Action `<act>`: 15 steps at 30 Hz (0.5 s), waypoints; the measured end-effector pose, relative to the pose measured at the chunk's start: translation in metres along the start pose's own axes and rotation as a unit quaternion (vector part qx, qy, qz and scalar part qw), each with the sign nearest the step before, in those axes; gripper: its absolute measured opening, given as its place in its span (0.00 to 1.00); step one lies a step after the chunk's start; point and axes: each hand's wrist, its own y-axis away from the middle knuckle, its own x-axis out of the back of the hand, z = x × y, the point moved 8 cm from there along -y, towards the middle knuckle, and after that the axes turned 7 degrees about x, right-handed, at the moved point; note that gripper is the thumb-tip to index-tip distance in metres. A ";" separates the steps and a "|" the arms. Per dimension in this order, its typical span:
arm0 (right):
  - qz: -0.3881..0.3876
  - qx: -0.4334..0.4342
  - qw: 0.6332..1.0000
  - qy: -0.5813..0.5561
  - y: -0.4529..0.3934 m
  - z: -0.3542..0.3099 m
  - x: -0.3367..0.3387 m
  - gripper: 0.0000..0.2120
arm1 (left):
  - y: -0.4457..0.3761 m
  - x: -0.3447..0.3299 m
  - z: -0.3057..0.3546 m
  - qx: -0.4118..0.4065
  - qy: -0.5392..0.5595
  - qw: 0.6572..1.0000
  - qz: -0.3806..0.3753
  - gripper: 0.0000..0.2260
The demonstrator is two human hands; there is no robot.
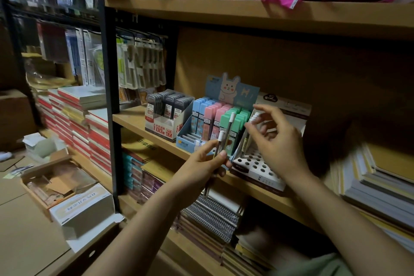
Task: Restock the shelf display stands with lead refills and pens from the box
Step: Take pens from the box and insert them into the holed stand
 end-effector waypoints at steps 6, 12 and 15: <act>-0.043 -0.039 0.991 -0.122 0.008 -0.008 -0.022 0.20 | 0.000 -0.015 0.000 -0.003 0.014 0.999 -0.046 0.16; -0.054 -0.069 0.978 -0.189 0.009 0.000 -0.025 0.19 | 0.003 -0.026 0.003 0.001 0.024 0.993 -0.116 0.13; -0.040 -0.071 0.974 -0.211 0.009 0.003 -0.021 0.18 | 0.002 -0.032 0.002 0.010 0.038 0.989 -0.144 0.14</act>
